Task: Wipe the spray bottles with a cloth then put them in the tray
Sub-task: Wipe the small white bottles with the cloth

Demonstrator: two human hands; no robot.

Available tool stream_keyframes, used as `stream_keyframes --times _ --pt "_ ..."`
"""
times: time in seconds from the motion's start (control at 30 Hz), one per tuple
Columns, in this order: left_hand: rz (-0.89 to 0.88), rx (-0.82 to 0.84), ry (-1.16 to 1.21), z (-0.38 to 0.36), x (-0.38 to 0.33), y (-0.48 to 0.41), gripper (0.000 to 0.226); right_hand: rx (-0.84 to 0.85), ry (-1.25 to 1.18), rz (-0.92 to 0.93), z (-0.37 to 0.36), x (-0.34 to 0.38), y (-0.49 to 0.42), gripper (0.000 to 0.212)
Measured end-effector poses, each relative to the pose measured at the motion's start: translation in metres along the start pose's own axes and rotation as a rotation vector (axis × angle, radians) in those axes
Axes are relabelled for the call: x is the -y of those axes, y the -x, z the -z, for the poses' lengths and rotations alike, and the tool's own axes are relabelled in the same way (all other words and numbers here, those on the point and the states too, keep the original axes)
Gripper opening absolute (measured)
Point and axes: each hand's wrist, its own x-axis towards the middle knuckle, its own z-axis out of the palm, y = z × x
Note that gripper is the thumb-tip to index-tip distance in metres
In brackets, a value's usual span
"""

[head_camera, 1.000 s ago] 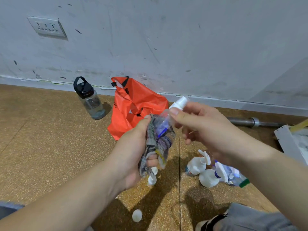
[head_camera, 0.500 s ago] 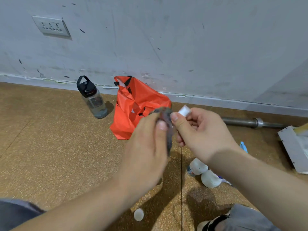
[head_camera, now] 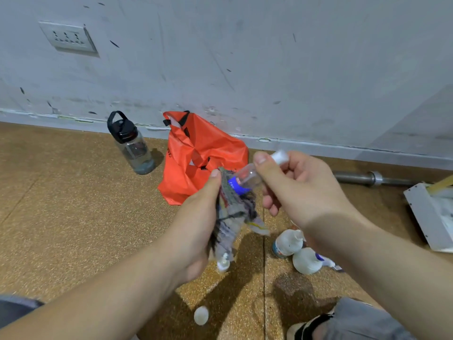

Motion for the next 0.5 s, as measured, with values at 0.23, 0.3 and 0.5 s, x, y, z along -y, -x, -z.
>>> stream_keyframes --times 0.23,0.3,0.5 --pt "0.064 -0.090 -0.069 0.007 -0.004 -0.007 0.063 0.375 -0.008 0.110 0.018 0.006 -0.006 0.010" --pt "0.080 -0.100 -0.049 0.004 -0.007 -0.003 0.057 0.324 0.076 0.176 0.015 0.003 -0.003 0.006" --pt "-0.209 -0.278 -0.443 0.005 -0.007 -0.005 0.055 0.141 0.291 0.301 0.004 0.000 -0.003 0.017"
